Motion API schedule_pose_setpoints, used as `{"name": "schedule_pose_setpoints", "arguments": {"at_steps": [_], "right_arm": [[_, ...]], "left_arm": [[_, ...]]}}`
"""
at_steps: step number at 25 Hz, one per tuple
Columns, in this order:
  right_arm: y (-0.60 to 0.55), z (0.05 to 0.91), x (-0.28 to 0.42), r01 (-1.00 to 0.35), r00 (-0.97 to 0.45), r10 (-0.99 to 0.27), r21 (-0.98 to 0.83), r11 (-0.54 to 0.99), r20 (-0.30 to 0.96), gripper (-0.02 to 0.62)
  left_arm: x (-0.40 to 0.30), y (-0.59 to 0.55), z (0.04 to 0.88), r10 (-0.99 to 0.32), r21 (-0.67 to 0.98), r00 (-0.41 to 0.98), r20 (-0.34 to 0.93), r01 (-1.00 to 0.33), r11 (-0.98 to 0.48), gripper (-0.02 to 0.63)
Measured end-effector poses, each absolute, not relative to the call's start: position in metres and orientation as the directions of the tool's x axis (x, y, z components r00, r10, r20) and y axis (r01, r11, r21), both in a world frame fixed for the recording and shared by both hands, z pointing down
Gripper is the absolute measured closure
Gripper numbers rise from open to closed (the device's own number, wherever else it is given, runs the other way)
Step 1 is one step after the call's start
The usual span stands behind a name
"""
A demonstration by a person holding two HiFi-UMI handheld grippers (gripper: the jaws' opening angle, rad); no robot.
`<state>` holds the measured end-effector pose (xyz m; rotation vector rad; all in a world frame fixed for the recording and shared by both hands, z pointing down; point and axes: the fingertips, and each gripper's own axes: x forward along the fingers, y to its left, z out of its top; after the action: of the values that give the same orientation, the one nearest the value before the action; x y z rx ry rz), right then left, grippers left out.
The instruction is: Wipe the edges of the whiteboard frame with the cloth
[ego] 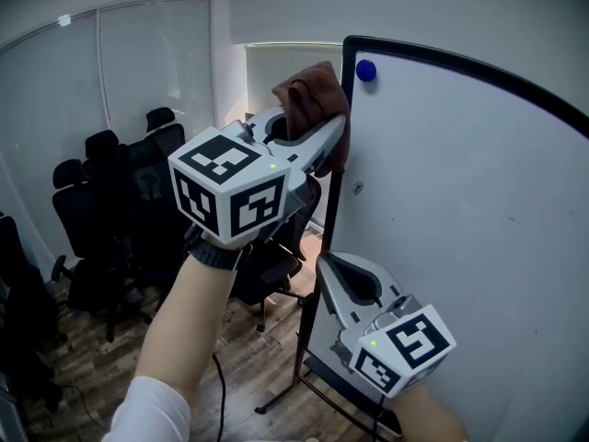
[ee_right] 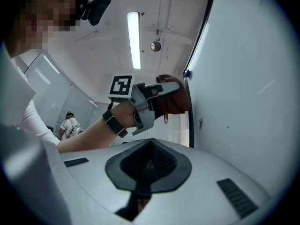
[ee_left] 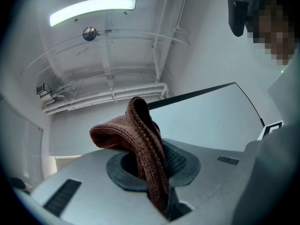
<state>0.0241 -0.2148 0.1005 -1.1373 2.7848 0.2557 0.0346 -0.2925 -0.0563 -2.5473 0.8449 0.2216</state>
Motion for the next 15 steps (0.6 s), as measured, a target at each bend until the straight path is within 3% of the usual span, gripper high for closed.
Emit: {"name": "schedule_pose_setpoints", "arguments": {"at_steps": [15], "right_arm": [[-0.232,0.045,0.012,-0.686,-0.727,-0.659,0.155,0.711,-0.195,0.594]], "left_arm": [[0.036,-0.322,-0.073,-0.551,-0.387,0.809,-0.206,-0.584,-0.713,0.541]]}}
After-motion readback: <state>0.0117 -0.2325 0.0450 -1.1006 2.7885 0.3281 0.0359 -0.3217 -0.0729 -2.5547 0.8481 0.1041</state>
